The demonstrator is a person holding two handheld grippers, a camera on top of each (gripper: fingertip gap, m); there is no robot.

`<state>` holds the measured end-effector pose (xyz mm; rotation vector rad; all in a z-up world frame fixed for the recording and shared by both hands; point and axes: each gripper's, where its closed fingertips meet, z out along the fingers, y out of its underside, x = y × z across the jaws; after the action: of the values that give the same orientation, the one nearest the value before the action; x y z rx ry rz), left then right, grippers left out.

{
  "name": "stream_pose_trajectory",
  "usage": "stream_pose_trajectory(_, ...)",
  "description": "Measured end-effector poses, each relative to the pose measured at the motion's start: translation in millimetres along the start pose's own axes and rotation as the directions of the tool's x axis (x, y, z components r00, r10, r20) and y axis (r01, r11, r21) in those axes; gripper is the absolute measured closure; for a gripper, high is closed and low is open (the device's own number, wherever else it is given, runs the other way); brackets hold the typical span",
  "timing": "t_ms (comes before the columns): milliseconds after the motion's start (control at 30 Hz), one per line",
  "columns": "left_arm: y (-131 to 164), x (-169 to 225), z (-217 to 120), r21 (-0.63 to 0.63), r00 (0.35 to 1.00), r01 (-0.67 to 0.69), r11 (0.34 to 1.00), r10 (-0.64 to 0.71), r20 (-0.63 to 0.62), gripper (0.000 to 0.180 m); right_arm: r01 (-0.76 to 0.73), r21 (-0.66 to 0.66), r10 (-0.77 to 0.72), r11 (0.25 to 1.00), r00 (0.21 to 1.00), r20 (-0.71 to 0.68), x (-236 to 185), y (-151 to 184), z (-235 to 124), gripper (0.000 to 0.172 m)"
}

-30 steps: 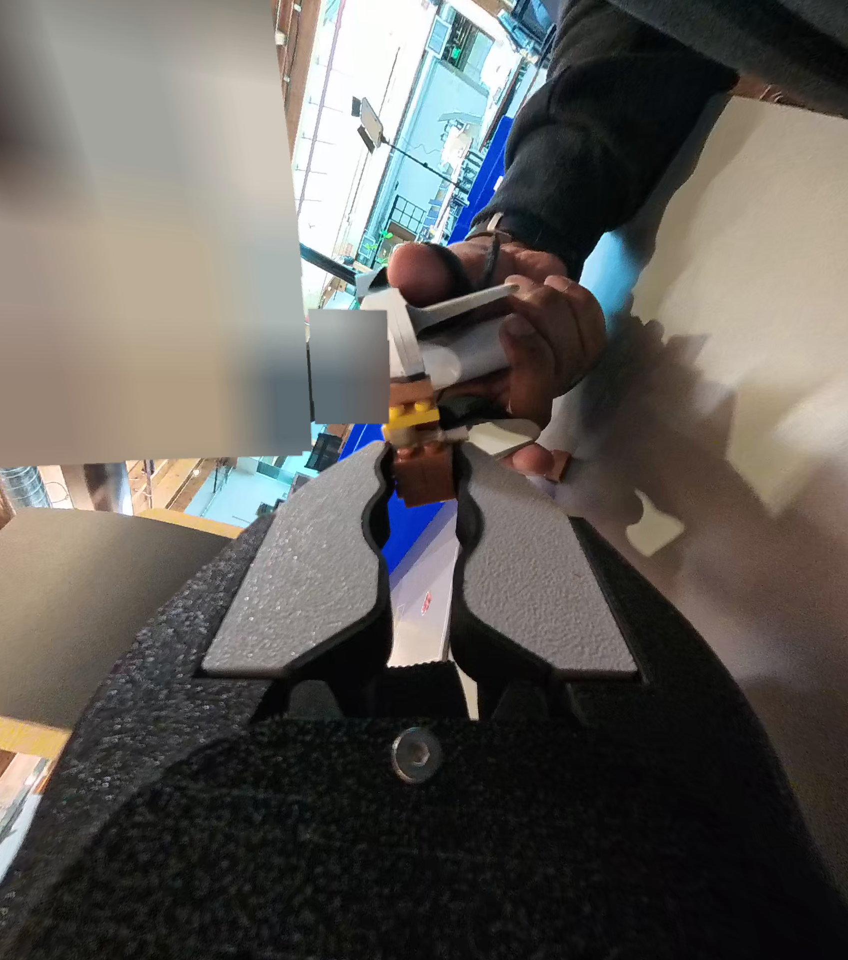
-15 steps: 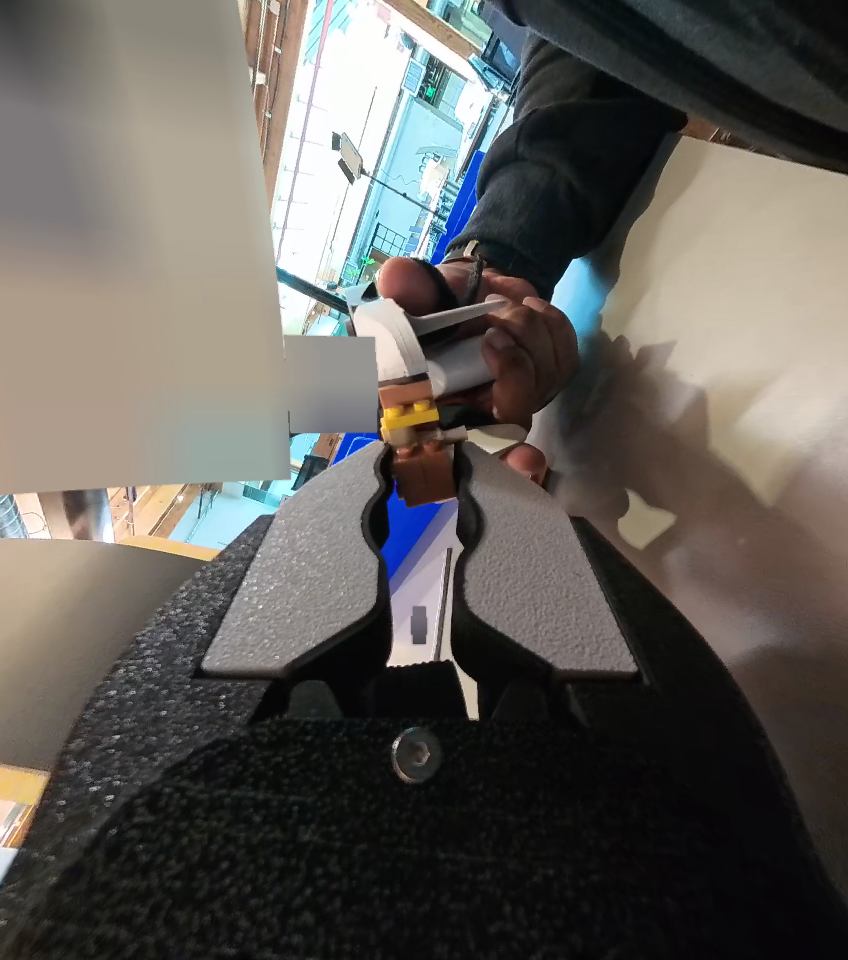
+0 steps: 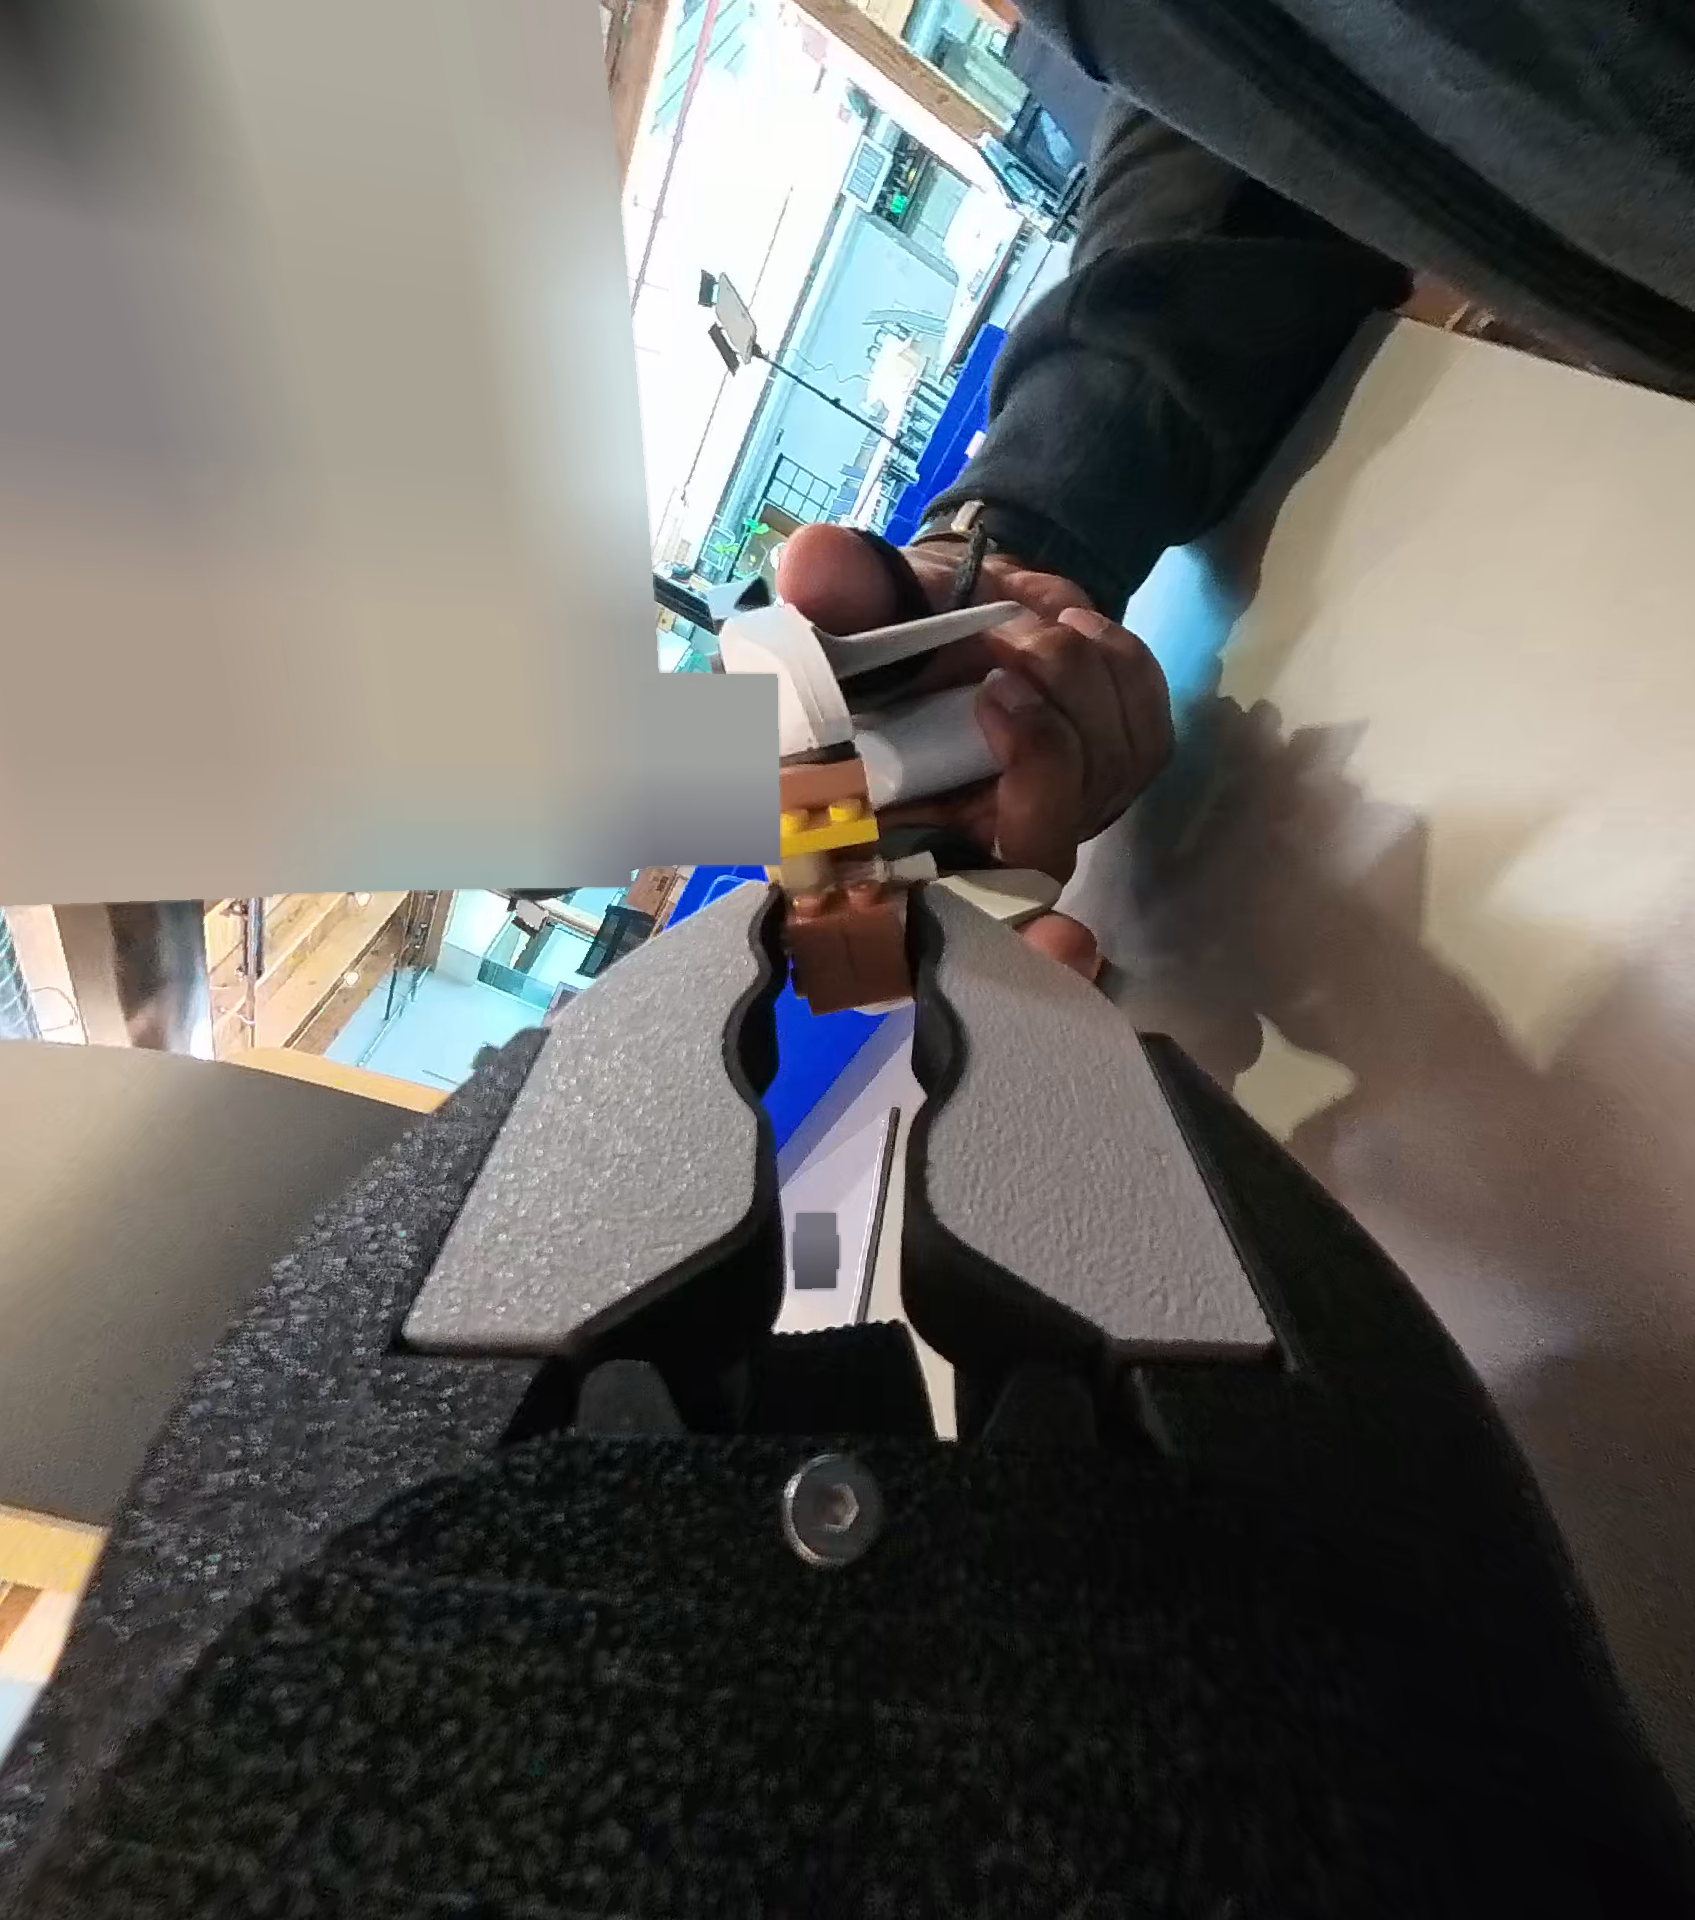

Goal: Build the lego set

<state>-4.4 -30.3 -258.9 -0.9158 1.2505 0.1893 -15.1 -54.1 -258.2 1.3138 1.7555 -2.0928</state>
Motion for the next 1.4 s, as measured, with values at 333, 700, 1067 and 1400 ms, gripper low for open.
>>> stream_pose_trajectory(333,9.1,-11.6,-0.8,-0.026,0.998,0.018,1.000,-0.016,0.059,0.160,0.011,0.063,-0.009,0.998,0.999,-0.032,3.1,-13.3,-9.9,0.140)
stream_pose_trajectory(700,10.4,-6.8,3.1,-0.017,0.998,0.014,1.000,-0.013,0.056,0.159,-0.032,0.072,0.030,0.997,0.999,0.017,1.8,-12.3,-9.1,0.141)
stream_pose_trajectory(1067,18.4,-14.7,6.4,-0.060,0.994,0.045,0.997,-0.039,0.106,0.159,-0.033,0.130,0.035,0.991,0.999,-0.020,8.1,-21.7,-15.1,0.139)
stream_pose_trajectory(1400,60.0,-37.3,3.1,-0.292,0.962,0.141,0.946,-0.061,0.267,0.160,0.380,0.143,-0.243,0.914,0.795,-0.556,27.0,-65.2,-47.4,0.138)
